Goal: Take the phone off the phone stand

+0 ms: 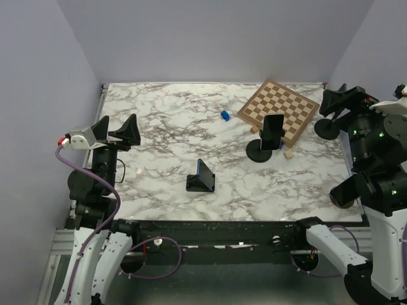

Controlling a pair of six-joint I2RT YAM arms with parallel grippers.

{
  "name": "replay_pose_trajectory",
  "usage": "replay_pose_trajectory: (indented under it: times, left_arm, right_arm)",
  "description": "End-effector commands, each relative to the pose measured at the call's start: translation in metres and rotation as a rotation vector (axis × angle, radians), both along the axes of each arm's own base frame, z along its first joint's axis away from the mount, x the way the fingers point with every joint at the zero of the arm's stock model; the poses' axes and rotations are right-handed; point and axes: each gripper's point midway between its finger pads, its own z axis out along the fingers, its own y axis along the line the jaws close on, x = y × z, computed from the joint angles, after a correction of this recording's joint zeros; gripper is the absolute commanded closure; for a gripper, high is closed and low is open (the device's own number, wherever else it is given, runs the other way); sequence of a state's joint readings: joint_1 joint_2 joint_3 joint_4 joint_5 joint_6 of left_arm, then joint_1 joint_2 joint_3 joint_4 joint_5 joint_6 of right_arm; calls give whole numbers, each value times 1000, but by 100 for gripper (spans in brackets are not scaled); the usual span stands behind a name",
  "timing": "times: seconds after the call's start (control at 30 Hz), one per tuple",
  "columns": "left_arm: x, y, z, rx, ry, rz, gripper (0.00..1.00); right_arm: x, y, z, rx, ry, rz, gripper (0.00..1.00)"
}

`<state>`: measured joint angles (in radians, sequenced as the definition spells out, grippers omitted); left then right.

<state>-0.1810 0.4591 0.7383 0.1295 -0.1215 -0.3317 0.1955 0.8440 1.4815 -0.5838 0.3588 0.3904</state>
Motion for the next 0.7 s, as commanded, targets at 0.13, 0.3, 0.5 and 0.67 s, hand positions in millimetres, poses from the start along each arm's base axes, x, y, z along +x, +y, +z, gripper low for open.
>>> replay_pose_trajectory:
  times: [0.13, 0.3, 0.5, 0.67]
  left_arm:
    - [19, -33, -9, 32, 109, -144, 1]
    - [40, -47, -33, 32, 268, -191, 2]
    - [51, -99, -60, 87, 416, -432, 10]
    - [52, -140, -92, 90, 604, -563, 21]
  right_arm:
    - [7, -4, -27, 1, 89, -39, 0]
    - [17, 0, -50, 0, 182, -33, 0]
    - [24, 11, -68, -4, 256, 20, 0]
    - [24, 21, -73, 0, 257, 77, 0]
